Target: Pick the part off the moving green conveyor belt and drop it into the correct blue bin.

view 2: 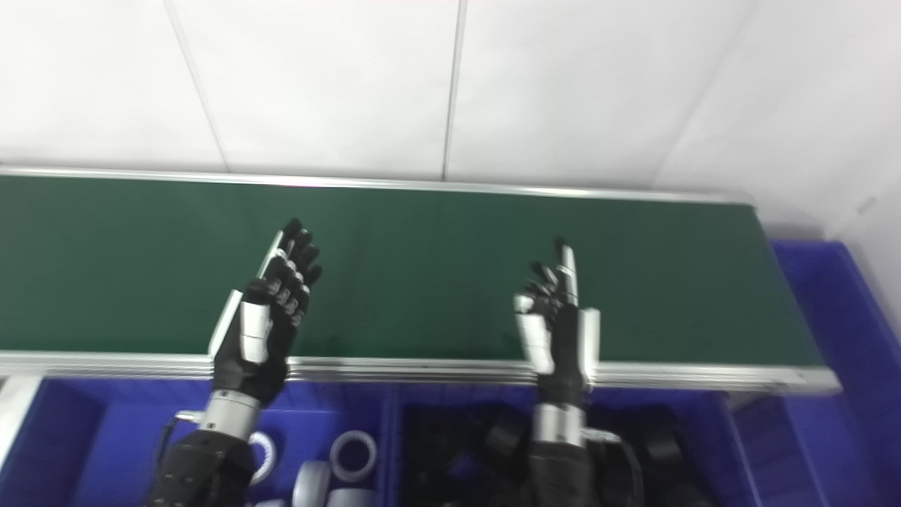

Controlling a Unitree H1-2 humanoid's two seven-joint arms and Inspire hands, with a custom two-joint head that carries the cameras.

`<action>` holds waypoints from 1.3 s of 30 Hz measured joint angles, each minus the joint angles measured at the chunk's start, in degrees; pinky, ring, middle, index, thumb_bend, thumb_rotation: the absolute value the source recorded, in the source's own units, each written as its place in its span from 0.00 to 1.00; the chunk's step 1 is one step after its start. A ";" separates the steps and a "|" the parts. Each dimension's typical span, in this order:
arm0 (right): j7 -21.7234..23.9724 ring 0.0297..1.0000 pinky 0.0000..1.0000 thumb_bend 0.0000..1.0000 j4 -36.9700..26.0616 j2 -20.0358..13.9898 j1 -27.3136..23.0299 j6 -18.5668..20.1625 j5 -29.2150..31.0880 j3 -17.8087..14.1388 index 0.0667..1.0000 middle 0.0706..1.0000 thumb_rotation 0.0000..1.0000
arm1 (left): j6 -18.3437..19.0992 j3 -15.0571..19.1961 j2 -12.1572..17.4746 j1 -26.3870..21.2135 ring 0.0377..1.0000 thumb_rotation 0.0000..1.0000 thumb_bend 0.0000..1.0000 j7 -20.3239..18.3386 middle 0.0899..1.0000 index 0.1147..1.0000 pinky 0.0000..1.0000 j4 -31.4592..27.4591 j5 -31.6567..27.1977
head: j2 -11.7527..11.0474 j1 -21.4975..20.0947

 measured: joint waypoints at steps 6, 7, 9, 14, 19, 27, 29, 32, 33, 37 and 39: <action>-3.54 0.85 0.75 0.71 2.31 1.21 -1.58 -1.11 -0.72 0.35 0.94 0.94 0.92 | -1.30 1.11 3.36 -2.28 1.00 0.86 0.76 -2.01 1.00 1.00 1.00 3.83 -2.04 | 0.18 -0.46; -3.65 0.85 0.75 0.71 2.37 1.25 -1.58 -1.11 -0.37 0.37 0.93 0.94 0.92 | -1.55 1.09 3.47 -2.28 1.00 0.87 0.76 -2.10 1.00 1.00 1.00 3.83 -2.03 | 0.61 0.76; -3.92 0.85 0.74 0.72 2.35 1.41 -1.60 -1.13 0.45 0.71 0.94 0.95 0.91 | -2.54 1.00 3.85 -2.20 1.00 0.86 0.75 -2.19 1.00 1.00 1.00 3.36 -1.84 | 1.41 2.35; -3.61 0.85 0.73 0.75 1.17 1.34 -0.37 -1.20 3.14 1.42 0.95 0.95 0.93 | -1.81 0.97 4.56 -0.08 1.00 0.86 0.71 -2.02 1.00 1.00 1.00 -3.26 -1.79 | 2.81 9.18; -2.40 0.81 0.72 0.81 -2.25 1.26 3.80 -1.21 5.98 2.14 0.94 0.93 0.92 | -1.97 0.22 4.41 4.51 1.00 0.88 0.70 -0.41 1.00 1.00 1.00 -5.52 0.79 | 3.34 14.48; 2.30 0.79 0.73 0.79 -6.59 -0.05 14.85 -1.39 16.37 3.84 0.89 0.88 0.88 | -14.85 -0.80 3.12 15.08 1.00 0.93 0.68 4.81 1.00 1.00 1.00 -9.42 11.02 | 5.71 25.11; 3.22 0.78 0.73 0.78 -7.22 -0.59 16.41 -1.39 17.15 4.16 0.89 0.88 0.88 | -18.41 -0.85 2.92 16.39 1.00 0.92 0.65 5.87 1.00 1.00 1.00 -8.84 12.90 | 6.59 26.34; 4.38 0.78 0.73 0.79 -7.51 -1.34 18.33 -2.32 16.93 4.18 0.88 0.88 0.89 | -21.09 -1.21 2.34 18.08 1.00 0.91 0.61 7.40 1.00 1.00 1.00 -8.69 14.85 | 6.77 26.79; 4.54 0.78 0.74 0.81 -7.51 -1.48 18.87 -2.61 16.63 4.21 0.89 0.88 0.90 | -21.14 -1.40 2.23 18.43 1.00 0.90 0.61 7.60 1.00 1.00 1.00 -8.68 15.07 | 7.12 27.13; 5.13 0.81 0.78 0.82 -8.42 -1.60 21.55 -4.31 15.72 4.84 0.89 0.89 0.90 | -20.32 -1.78 2.40 19.68 1.00 0.89 0.66 7.65 1.00 1.00 1.00 -9.08 14.98 | 7.30 26.87; 5.18 0.81 0.78 0.84 -9.75 -1.56 23.06 -5.02 14.88 5.07 0.89 0.89 0.90 | -18.83 -2.23 2.68 20.21 1.00 0.90 0.67 7.36 1.00 1.00 1.00 -10.26 14.59 | 7.91 24.78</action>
